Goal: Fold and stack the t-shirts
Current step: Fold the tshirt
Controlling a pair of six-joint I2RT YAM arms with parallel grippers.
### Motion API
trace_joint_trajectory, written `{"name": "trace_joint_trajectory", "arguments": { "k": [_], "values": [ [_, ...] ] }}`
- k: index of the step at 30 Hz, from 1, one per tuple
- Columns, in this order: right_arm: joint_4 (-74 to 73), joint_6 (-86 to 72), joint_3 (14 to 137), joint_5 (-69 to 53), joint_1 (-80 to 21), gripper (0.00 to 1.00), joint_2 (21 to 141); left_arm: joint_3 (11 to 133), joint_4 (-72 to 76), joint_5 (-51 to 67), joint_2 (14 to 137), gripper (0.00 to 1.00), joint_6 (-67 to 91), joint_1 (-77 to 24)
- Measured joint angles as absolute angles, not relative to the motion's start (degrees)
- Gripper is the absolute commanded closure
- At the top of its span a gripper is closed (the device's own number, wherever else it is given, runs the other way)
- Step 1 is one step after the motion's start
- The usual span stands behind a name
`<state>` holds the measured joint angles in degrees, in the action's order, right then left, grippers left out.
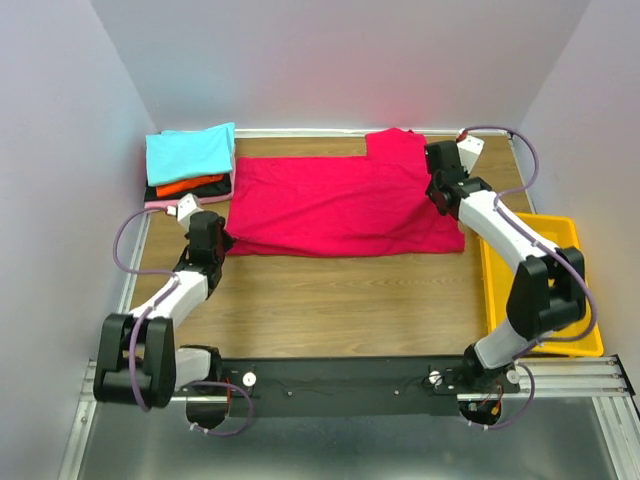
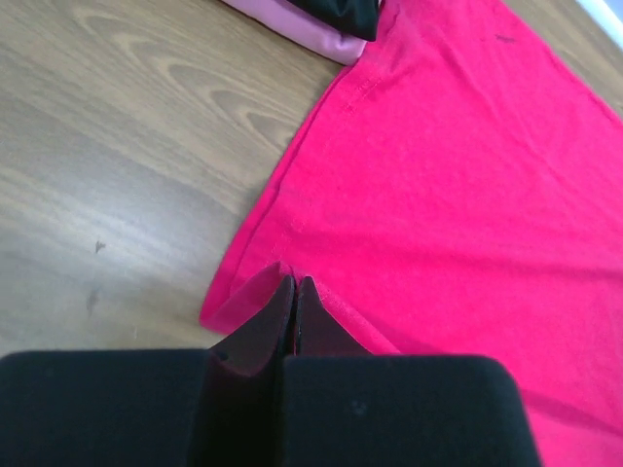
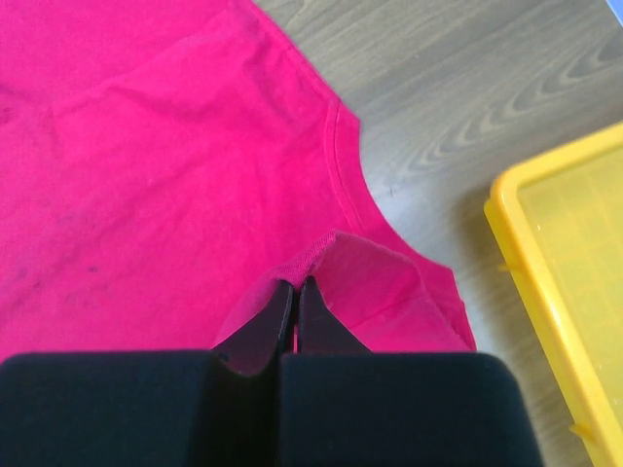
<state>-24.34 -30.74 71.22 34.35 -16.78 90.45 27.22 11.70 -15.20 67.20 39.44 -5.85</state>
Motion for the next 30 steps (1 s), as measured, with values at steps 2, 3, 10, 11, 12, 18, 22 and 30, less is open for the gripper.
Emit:
{"name": "trace_joint_trajectory", "arguments": {
  "k": [2, 3, 10, 11, 12, 18, 22, 30],
  "values": [
    [-24.01, -30.17, 73.32, 34.41, -16.19, 1.00, 93.17, 28.99, 12.93, -14.20, 71.57, 1.00, 38.76, -5.10],
    [-23.90, -29.91, 74.06, 34.48, -15.88, 1.00, 94.35, 29.74, 13.30, -13.96, 73.45, 1.00, 38.46, -4.91],
    [-23.62, -28.34, 79.13, 34.39, -13.08, 1.00, 100.68, 34.57, 15.40, -11.60, 82.41, 1.00, 36.32, -4.56],
    [-23.62, -28.21, 79.68, 34.37, -12.80, 1.00, 101.30, 35.18, 15.44, -11.46, 83.00, 1.00, 36.12, -4.56],
    [-23.59, -27.97, 80.44, 34.26, -12.34, 1.00, 102.17, 35.75, 15.51, -11.46, 83.42, 1.00, 35.88, -4.56],
    [-23.57, -27.20, 83.29, 33.76, -10.96, 0.99, 105.45, 38.28, 15.77, -11.51, 84.73, 1.00, 34.98, -4.56],
    [-23.57, -26.87, 84.51, 33.45, -10.37, 1.00, 107.18, 39.55, 15.77, -11.66, 85.89, 1.00, 34.61, -4.56],
    [-23.59, -26.81, 85.56, 33.12, -10.00, 1.00, 107.72, 41.32, 15.38, -12.10, 88.12, 1.00, 33.93, -4.56]
  ]
}}
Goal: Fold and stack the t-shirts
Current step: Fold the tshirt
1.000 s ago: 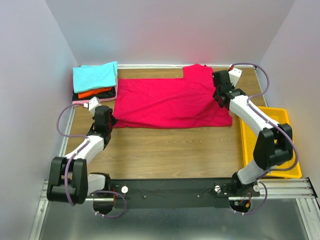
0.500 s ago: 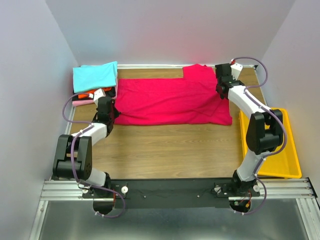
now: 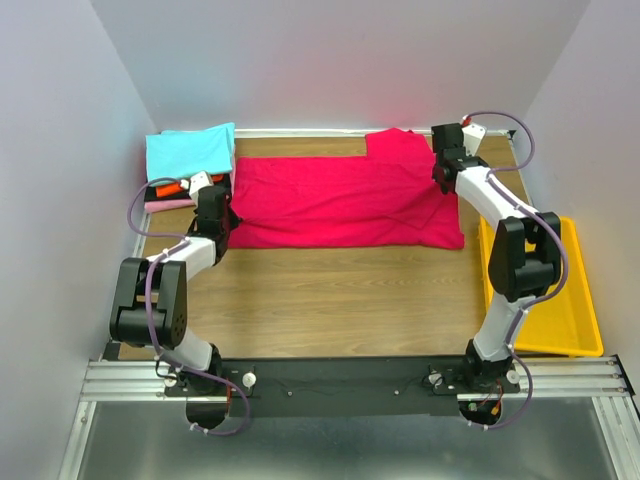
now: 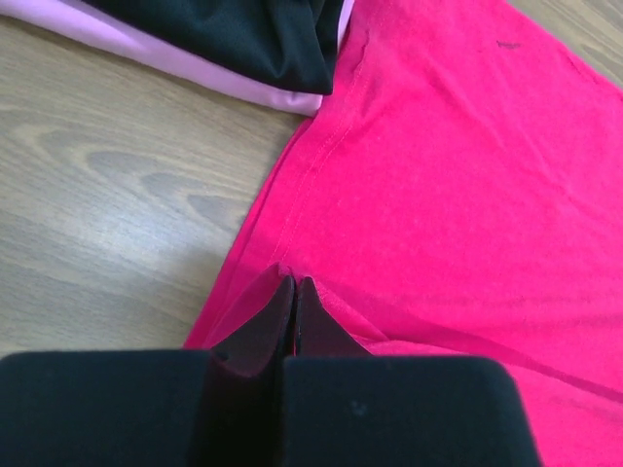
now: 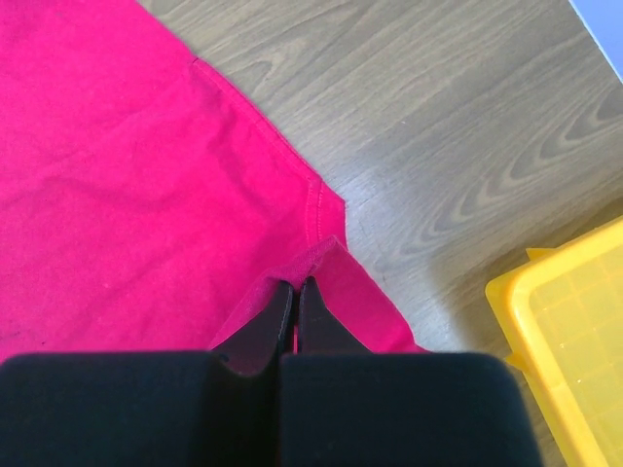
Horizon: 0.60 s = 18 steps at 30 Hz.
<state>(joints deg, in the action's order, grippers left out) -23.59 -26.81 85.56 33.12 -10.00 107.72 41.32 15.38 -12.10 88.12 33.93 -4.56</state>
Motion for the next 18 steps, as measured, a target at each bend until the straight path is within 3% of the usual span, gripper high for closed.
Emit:
{"name": "trace_joint_trajectory", "arguments": {
  "k": [15, 17, 18],
  "values": [
    [-23.57, -26.09, 88.12, 32.58, -8.99, 0.99, 110.43, 46.39, 14.41, -12.99, 92.77, 0.99, 33.39, -4.21],
    [-23.66, -25.82, 88.95, 32.10, -8.97, 0.96, 111.37, 47.48, 13.80, -12.99, 93.78, 0.92, 33.10, -4.21],
    [-23.64, -25.65, 89.65, 31.81, -8.97, 0.82, 111.94, 47.97, 13.56, -12.99, 94.13, 0.60, 32.82, -4.19]
  ]
}}
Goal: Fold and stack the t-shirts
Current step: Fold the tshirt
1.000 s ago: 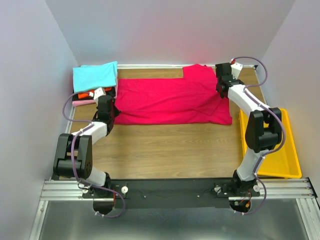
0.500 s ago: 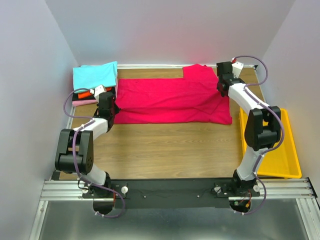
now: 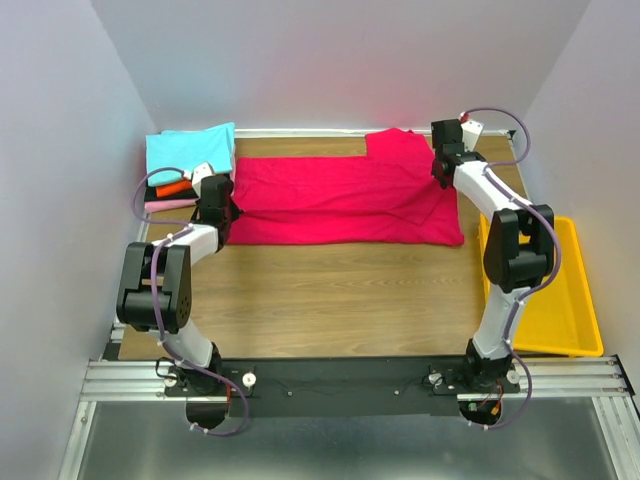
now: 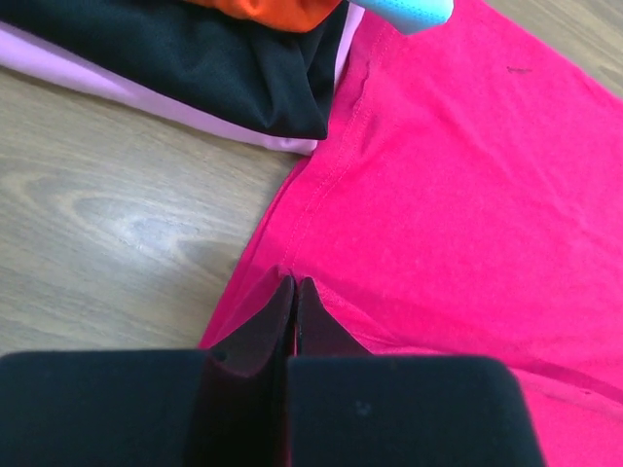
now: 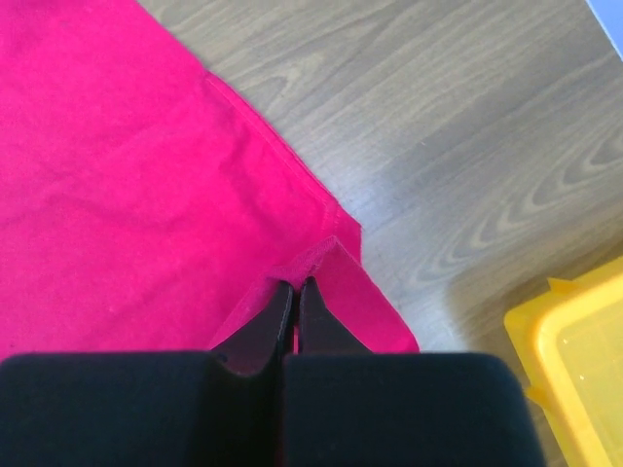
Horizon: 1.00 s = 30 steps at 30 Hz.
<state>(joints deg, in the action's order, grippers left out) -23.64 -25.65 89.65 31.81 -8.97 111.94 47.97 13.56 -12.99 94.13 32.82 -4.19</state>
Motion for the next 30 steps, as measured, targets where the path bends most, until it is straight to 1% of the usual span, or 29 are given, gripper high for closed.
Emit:
{"name": "trace_joint_trajectory", "arguments": {
  "k": [1, 2, 3, 4, 6, 10, 12, 14, 15, 16, 18, 19, 21, 22, 24, 30],
  "values": [
    [-23.59, -25.45, 90.13, 31.64, -8.93, 0.70, 112.33, 48.27, 13.32, -13.02, 94.21, 0.51, 32.29, -4.19],
    [-23.64, -25.08, 90.94, 31.38, -8.91, 0.53, 112.79, 48.47, 13.13, -13.10, 94.21, 0.43, 32.77, -4.19],
    [-23.62, -24.84, 91.98, 30.96, -8.84, 0.36, 113.27, 48.77, 12.73, -13.32, 94.04, 0.31, 32.45, -4.19],
    [-23.62, -24.49, 92.53, 30.76, -8.78, 0.19, 113.40, 48.97, 12.53, -13.50, 93.93, 0.27, 32.51, -4.19],
    [-23.55, -24.40, 93.71, 30.35, -8.64, 0.14, 113.54, 49.17, 11.73, -14.17, 92.84, 0.21, 32.10, -4.19],
    [-23.07, -23.55, 94.35, 28.99, -8.51, 0.14, 112.29, 49.17, 10.46, -16.03, 88.68, 0.19, 31.42, -4.56],
    [-22.79, -23.68, 92.29, 27.14, -8.51, 0.14, 110.26, 49.01, 10.55, -17.06, 86.11, 0.19, 31.22, -5.06],
    [-22.24, -24.10, 87.39, 24.18, -8.51, 0.17, 106.52, 48.34, 10.92, -17.63, 83.59, 0.19, 30.87, -6.20],
    [-22.20, -24.23, 86.06, 23.14, -8.51, 0.19, 105.65, 47.75, 11.40, -17.74, 82.26, 0.19, 30.61, -7.07],
    [-21.41, -24.56, 83.13, 21.08, -8.51, 0.25, 103.92, 47.05, 11.94, -17.82, 81.14, 0.19, 30.39, -8.21],
    [-20.40, -25.15, 78.61, 17.04, -8.51, 0.32, 101.84, 45.78, 12.73, -17.78, 79.85, 0.19, 29.91, -9.93],
    [-19.77, -25.61, 75.75, 14.22, -8.51, 0.37, 100.97, 45.23, 12.99, -17.74, 79.44, 0.19, 29.74, -10.50],
    [-18.37, -25.85, 71.94, 10.59, -8.54, 0.41, 100.14, 43.13, 13.82, -17.32, 78.24, 0.18, 29.34, -12.05],
    [-17.72, -26.13, 69.25, 7.86, -8.56, 0.46, 99.63, 41.80, 14.04, -17.19, 77.52, 0.17, 29.19, -12.27],
    [-17.37, -26.59, 66.06, 4.71, -8.58, 0.50, 99.13, 40.03, 14.04, -17.21, 76.20, 0.17, 28.97, -12.25],
    [-15.81, -27.51, 63.07, 1.41, -8.75, 0.55, 98.78, 37.80, 14.24, -17.26, 72.18, 0.17, 28.69, -12.08]
  ]
}}
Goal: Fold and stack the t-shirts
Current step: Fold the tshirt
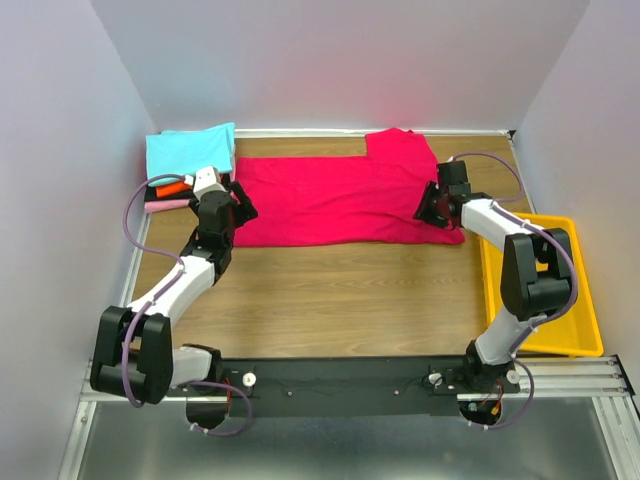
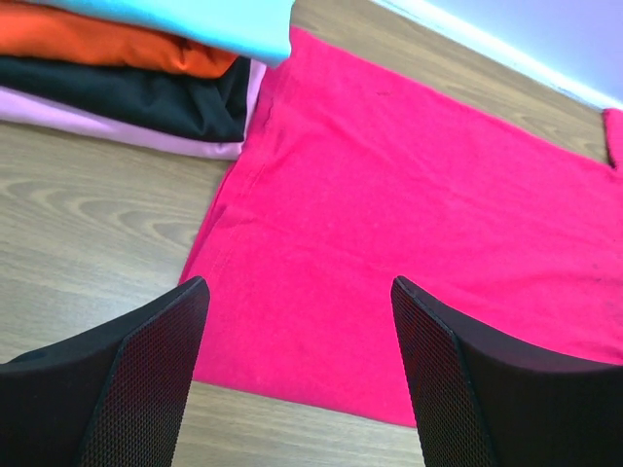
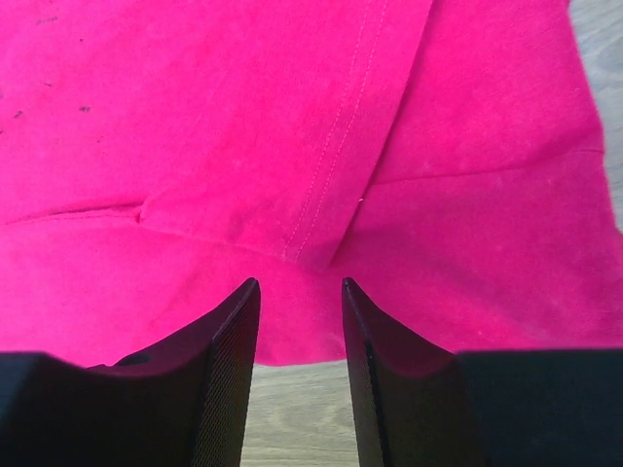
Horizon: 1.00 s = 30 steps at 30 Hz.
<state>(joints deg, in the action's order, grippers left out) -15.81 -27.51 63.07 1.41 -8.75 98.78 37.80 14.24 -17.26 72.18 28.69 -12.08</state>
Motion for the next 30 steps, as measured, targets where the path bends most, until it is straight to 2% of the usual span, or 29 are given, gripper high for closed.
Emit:
{"name": "trace_joint_trajectory", "arguments": {
  "k": [16, 20, 23, 30],
  "values": [
    [-14.04, -28.05, 63.31, 0.78, -8.75, 0.57, 102.87, 37.80, 14.96, -17.32, 71.96, 0.17, 28.29, -12.08],
    [-13.98, -28.10, 63.72, 0.91, -8.75, 0.67, 104.20, 37.80, 14.98, -17.32, 72.05, 0.17, 28.27, -12.08],
    [-13.98, -28.29, 64.31, 0.97, -8.75, 0.83, 104.84, 37.80, 14.98, -17.34, 72.34, 0.17, 28.27, -12.08],
    [-13.89, -28.45, 65.69, 0.95, -8.75, 0.97, 105.01, 37.80, 14.98, -17.39, 72.97, 0.17, 28.25, -12.08]
  ]
}}
